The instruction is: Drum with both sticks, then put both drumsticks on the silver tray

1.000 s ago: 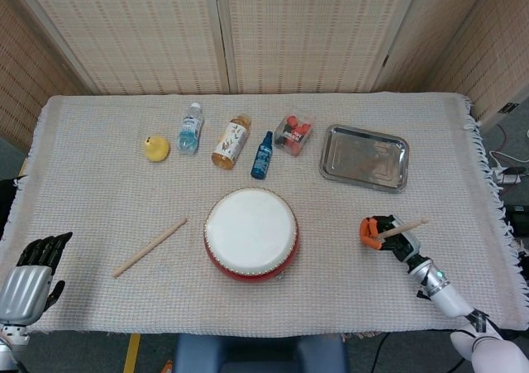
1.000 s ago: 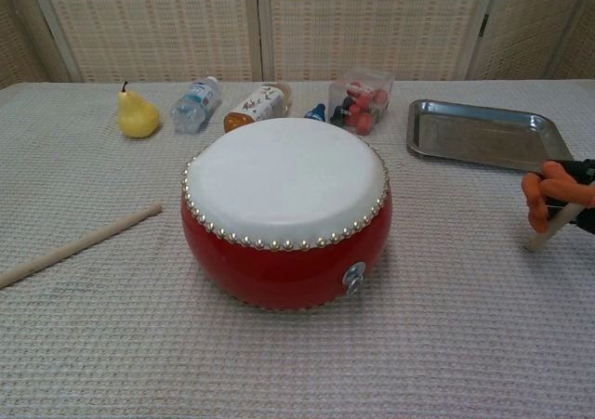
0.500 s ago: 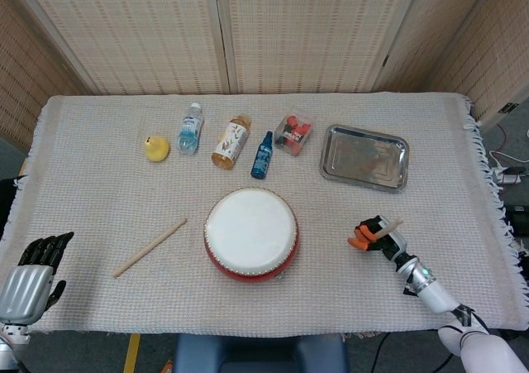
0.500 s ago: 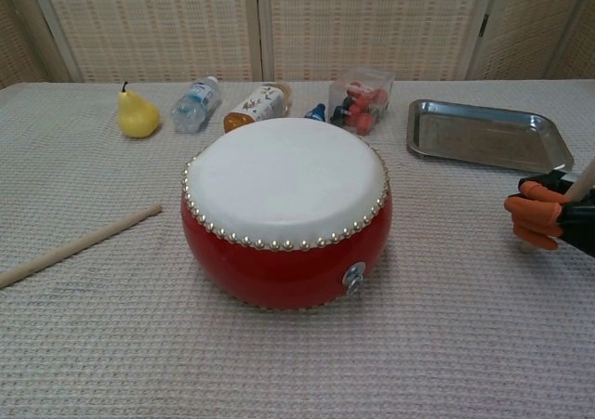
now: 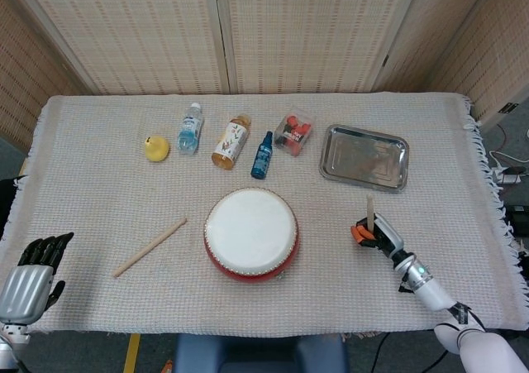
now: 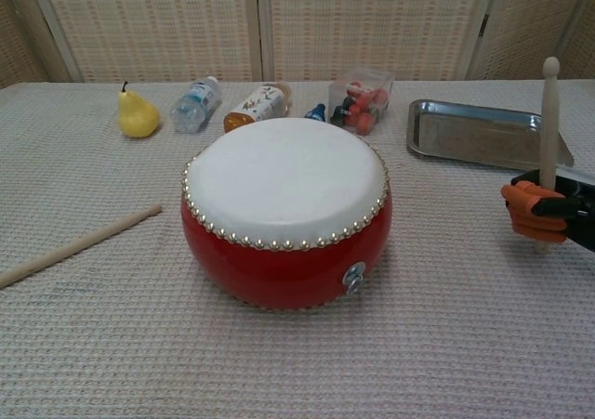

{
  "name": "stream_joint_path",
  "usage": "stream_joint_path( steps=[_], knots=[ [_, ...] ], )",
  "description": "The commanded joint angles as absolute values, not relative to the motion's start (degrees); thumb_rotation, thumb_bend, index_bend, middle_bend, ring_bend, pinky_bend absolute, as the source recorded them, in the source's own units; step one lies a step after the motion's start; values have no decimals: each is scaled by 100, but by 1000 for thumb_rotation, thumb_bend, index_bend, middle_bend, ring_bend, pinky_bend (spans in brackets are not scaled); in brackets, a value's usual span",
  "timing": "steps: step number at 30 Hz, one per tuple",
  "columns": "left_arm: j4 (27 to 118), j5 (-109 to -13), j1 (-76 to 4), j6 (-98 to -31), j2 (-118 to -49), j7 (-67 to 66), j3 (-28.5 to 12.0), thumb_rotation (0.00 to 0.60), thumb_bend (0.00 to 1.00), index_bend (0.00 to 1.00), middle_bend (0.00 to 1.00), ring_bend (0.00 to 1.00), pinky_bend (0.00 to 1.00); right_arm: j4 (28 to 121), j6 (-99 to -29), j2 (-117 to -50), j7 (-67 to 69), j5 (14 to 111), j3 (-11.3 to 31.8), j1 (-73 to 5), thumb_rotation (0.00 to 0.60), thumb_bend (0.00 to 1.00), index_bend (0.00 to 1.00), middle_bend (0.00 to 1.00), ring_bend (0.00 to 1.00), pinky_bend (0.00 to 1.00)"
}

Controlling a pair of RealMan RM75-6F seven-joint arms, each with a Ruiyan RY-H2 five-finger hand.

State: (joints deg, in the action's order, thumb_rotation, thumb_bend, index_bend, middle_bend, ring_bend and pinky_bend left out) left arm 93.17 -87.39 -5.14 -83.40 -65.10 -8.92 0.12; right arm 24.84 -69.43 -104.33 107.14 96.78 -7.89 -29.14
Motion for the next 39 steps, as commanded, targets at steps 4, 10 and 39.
stream_joint_path(
  steps=[4, 10, 39],
  knots=[
    [9295, -8763, -555, -8292, -6500, -888, 9, 600, 288, 57, 110, 101, 101, 3469, -6828, -9673, 8989, 9841, -871, -3201, 600, 819, 1000, 1000, 1000, 1000],
    [9262, -9034, -917, -7964, -6447, -842, -33, 600, 289, 58, 114, 101, 102, 7229, -5107, -6962, 5025, 9488, -887, -4004, 600, 825, 1000, 1000, 1000, 1000],
    [8803, -8578, -1760, -6796, -7345, -600, -171, 600, 287, 289, 243, 215, 218, 10723, -4718, -4822, -667, 5151, -279, -4417, 600, 817, 1000, 1000, 1000, 1000]
  ],
)
